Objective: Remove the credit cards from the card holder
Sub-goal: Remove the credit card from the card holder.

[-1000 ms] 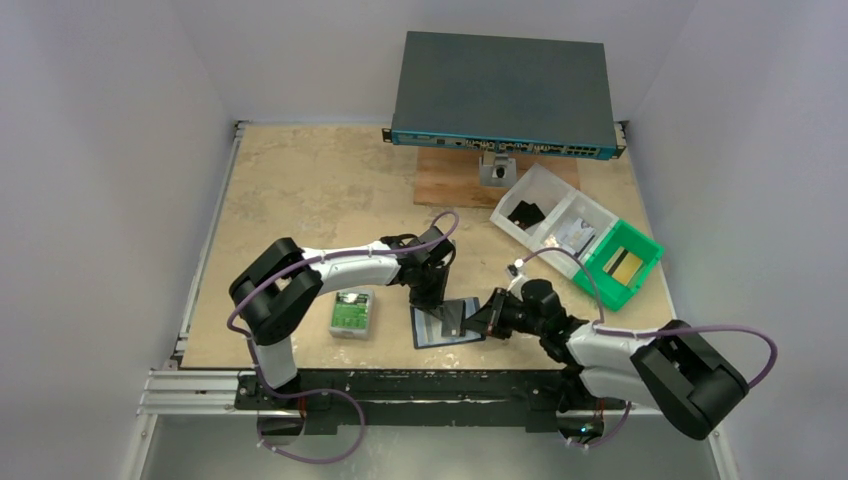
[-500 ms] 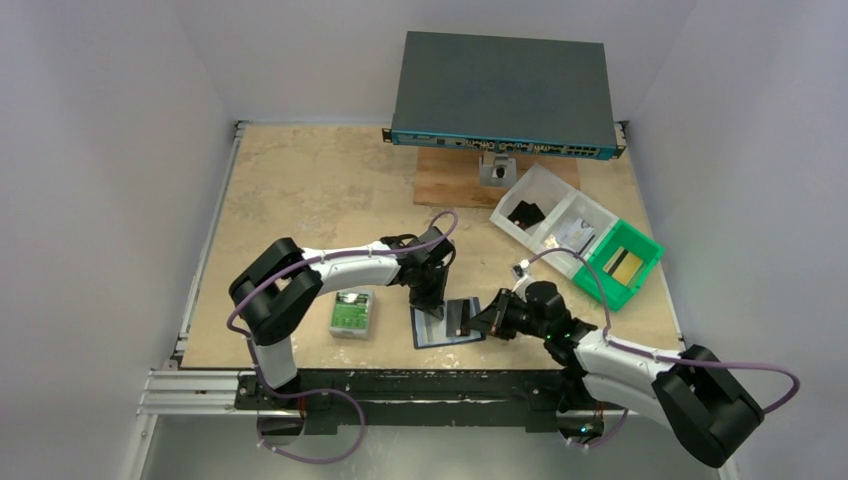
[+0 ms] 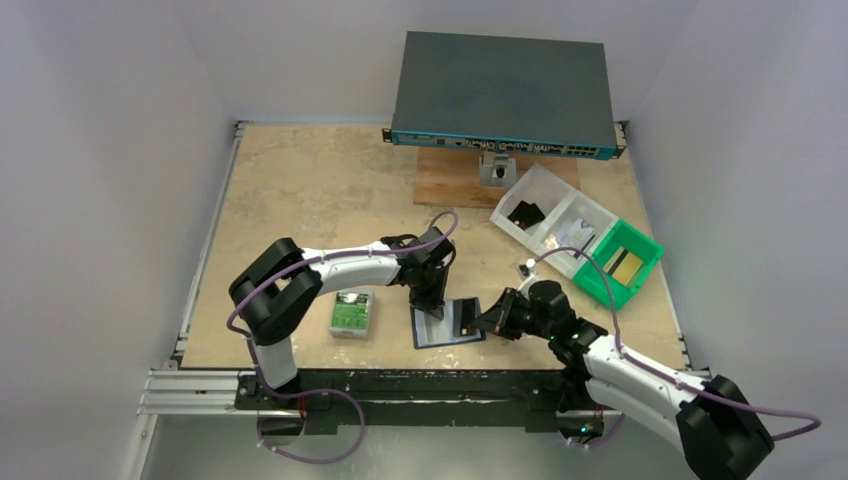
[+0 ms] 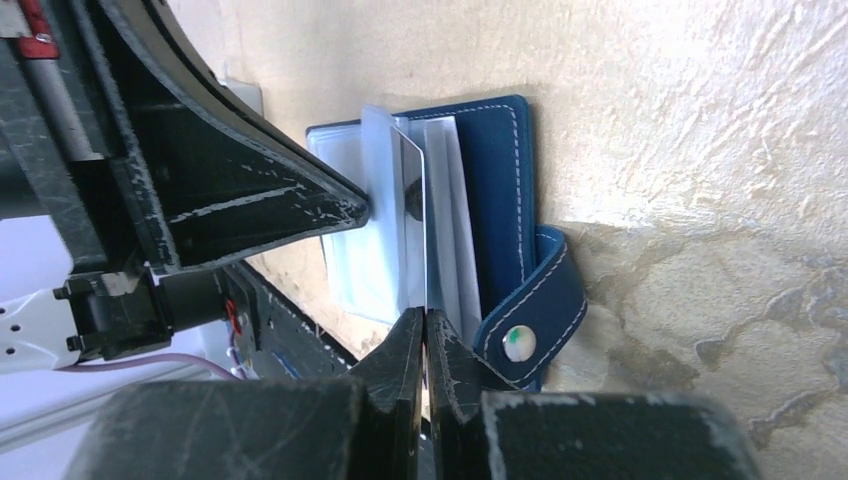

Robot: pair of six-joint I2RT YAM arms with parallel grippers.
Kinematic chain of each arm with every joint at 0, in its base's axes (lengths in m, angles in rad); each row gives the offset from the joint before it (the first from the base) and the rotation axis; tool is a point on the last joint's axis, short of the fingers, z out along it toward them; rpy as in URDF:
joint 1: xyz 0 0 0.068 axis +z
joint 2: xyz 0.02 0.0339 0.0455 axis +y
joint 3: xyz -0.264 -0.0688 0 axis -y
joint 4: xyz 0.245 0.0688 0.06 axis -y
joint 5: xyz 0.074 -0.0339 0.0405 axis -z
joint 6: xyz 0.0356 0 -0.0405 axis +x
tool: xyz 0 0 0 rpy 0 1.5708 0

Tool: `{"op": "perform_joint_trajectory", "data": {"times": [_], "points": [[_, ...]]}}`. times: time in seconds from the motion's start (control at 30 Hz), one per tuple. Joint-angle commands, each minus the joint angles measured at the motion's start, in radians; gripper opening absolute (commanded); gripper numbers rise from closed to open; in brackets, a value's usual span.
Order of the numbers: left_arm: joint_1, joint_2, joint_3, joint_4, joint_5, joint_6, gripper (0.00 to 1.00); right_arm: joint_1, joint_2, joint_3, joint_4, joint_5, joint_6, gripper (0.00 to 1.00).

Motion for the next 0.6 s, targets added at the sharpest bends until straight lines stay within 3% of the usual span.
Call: {"op": "perform_joint_trajectory", "data": {"times": [0.0,0.57], "points": [[0.005,0.012,-0.01,-0.118,-0.096,0.045,0.0,-0.007,-0.061,0.082,-0.129,0.047,-0.028,0.0],[0.005,-0.084,0.149,-0.176,-0.047,0.09,0.0,-0.008,-0.154,0.225,-0.353,0.085,-0.046,0.0]]}}
